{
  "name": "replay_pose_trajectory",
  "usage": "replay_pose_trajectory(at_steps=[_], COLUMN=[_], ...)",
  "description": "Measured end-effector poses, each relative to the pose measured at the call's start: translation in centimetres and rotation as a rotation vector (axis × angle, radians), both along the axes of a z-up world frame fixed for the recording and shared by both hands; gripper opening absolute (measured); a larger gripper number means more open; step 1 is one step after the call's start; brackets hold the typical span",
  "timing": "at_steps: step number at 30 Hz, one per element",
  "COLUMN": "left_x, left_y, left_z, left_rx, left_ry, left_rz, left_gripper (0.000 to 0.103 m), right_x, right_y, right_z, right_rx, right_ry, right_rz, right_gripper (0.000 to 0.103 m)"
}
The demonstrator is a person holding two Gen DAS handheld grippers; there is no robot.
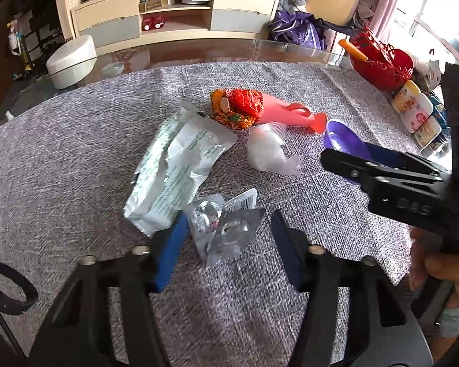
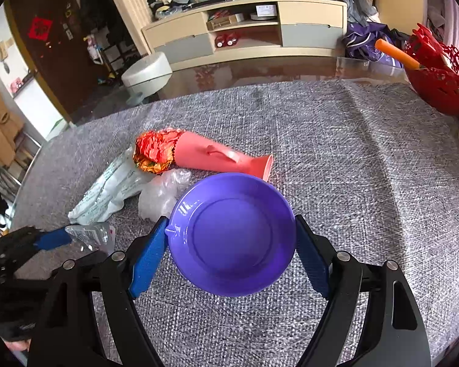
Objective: Collect trash
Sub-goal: 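Grasp the clear blister pack with the left tool while the right tool grasps the purple dish, then lower both tools to the bin and open them to drop pack and dish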
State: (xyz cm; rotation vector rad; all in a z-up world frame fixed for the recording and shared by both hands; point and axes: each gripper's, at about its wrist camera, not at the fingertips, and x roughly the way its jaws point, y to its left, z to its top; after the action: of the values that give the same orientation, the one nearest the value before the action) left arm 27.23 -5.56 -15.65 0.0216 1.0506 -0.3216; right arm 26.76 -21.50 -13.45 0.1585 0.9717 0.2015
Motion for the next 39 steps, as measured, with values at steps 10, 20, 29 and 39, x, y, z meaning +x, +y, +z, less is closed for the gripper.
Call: replay_pose_trajectory(at_steps=[10, 20, 29, 39], left_x=[-1.4, -7.5, -14.5, -21.5], left_y=[0.1, 0.7, 1.5, 2.1], left_z=[1.5, 6.8, 10.0, 8.0], left_rx=[-0.029, -0.04, -0.045, -0.023], left_ry=[-0.022, -0.119, -0.191, -0.167], left_rz=[-0.003, -0.007, -0.001, -0.018], left_gripper=[0.025, 0.025, 0.025, 0.025], right_x=[-2.0, -6.8, -12.9, -19.3], right_y=[-0.5, 0.7, 1.8, 3.1], right_z=[1.3, 6.2, 8.6, 6.3], right_rx=[0.025, 0.013, -0.009, -0.039], right_ry=[-0.02, -0.097, -0.137, -0.09], right_rz=[0.01, 0.039, 0.066, 0.119], right_gripper=[0.08, 0.081, 0.081, 0.081])
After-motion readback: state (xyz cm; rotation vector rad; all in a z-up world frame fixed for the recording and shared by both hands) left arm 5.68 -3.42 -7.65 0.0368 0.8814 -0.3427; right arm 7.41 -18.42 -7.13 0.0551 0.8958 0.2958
